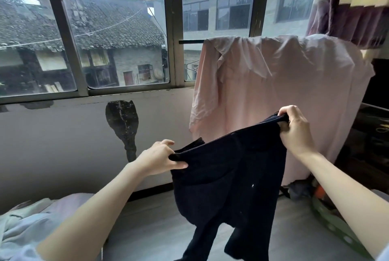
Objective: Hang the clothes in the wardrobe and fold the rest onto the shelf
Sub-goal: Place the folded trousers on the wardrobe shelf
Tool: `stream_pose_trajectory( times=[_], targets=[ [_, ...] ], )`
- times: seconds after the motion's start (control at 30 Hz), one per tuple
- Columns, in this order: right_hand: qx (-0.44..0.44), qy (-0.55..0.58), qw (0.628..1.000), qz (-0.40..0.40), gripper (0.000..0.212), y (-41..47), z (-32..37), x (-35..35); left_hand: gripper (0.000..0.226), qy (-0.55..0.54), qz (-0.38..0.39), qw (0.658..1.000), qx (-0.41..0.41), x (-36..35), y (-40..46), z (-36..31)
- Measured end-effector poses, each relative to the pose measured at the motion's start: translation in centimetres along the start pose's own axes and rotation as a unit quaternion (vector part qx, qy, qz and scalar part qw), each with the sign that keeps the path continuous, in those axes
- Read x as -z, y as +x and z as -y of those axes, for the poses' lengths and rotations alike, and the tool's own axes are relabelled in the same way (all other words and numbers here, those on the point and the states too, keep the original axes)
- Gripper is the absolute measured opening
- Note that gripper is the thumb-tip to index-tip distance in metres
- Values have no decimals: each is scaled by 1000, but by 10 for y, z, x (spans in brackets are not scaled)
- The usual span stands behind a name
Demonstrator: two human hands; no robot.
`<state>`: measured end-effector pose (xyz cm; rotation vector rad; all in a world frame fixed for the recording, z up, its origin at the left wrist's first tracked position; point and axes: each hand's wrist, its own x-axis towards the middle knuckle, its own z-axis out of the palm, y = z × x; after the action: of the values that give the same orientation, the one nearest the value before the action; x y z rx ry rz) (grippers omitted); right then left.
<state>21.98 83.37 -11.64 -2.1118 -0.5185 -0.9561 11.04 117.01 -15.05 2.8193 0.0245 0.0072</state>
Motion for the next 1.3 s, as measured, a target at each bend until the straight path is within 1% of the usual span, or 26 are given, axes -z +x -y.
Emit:
stream_pose_trajectory(
  times=[0.07, 0.13, 0.2, 0.27, 0.3, 0.33, 0.4, 0.47, 0.5, 0.57, 0.6, 0.63, 0.67, 0.7, 0.73, 0.77, 0.83, 0.93, 1.0, 1.1, 1.23, 1.3],
  targets=[
    [1, -17, 1000, 6, 24, -4, -6, 3, 54, 17, 32, 999, 36, 0, 6, -2],
    [-24, -39, 999, 27, 23, -6, -15, 9, 57, 4, 25, 999, 44, -6, 12, -10],
    [-79, -73, 989, 97, 17, -6, -23, 14, 52, -37, 0, 998, 42, -15, 17, -13],
    [-136, -113, 967, 183, 15, -9, -32, 21, 39, -76, -12, 996, 37, -23, 21, -17],
    [-157, -109, 960, 205, 17, -12, -37, 24, 33, -88, -17, 995, 35, -26, 22, -20],
    [-174, -91, 957, 212, 19, -15, -42, 25, 30, -98, -28, 994, 30, -29, 24, -23],
    [-196, -48, 959, 200, 21, -18, -48, 31, 28, -125, -61, 990, 21, -32, 30, -30],
    [-210, -6, 960, 184, 22, -17, -51, 37, 19, -190, -101, 976, 26, -28, 34, -39],
    [-226, 26, 957, 181, 24, -15, -52, 41, 21, -230, -106, 967, 34, -25, 36, -43],
    [-290, 100, 933, 189, 26, -10, -54, 49, 30, -285, -81, 954, 54, -18, 40, -49],
    [-325, 126, 915, 202, 19, -9, -55, 51, 31, -290, -55, 953, 69, -14, 41, -52],
    [-357, 136, 898, 217, 9, -10, -56, 53, 25, -278, -29, 957, 79, -13, 41, -55],
    [-386, 134, 884, 226, 2, -11, -55, 52, 12, -263, -8, 961, 90, -12, 40, -59],
    [-408, 126, 875, 227, 6, -13, -55, 50, 10, -253, 6, 962, 103, -13, 37, -64],
    [-422, 116, 872, 220, 9, -16, -55, 46, 22, -255, 10, 960, 119, -15, 35, -68],
    [-427, 107, 873, 209, 12, -20, -53, 42, 29, -263, 8, 955, 135, -19, 34, -71],
    [-423, 85, 883, 185, 17, -25, -48, 32, 33, -294, -2, 942, 160, -26, 33, -77],
    [-395, 38, 900, 178, 19, -30, -34, 20, 22, -387, -7, 903, 186, -27, 34, -86],
    [-372, 42, 912, 167, 20, -32, -22, 11, 16, -448, -9, 872, 197, -24, 36, -94],
    [-340, 104, 921, 156, 18, -34, 0, -1, 14, -501, -13, 845, 189, -18, 34, -109],
    [-299, 226, 913, 159, 9, -39, 33, -16, 13, -562, -37, 809, 170, -7, 26, -124],
    [-269, 264, 911, 165, 8, -43, 50, -23, 14, -581, -43, 797, 159, 0, 21, -128]
  ],
)
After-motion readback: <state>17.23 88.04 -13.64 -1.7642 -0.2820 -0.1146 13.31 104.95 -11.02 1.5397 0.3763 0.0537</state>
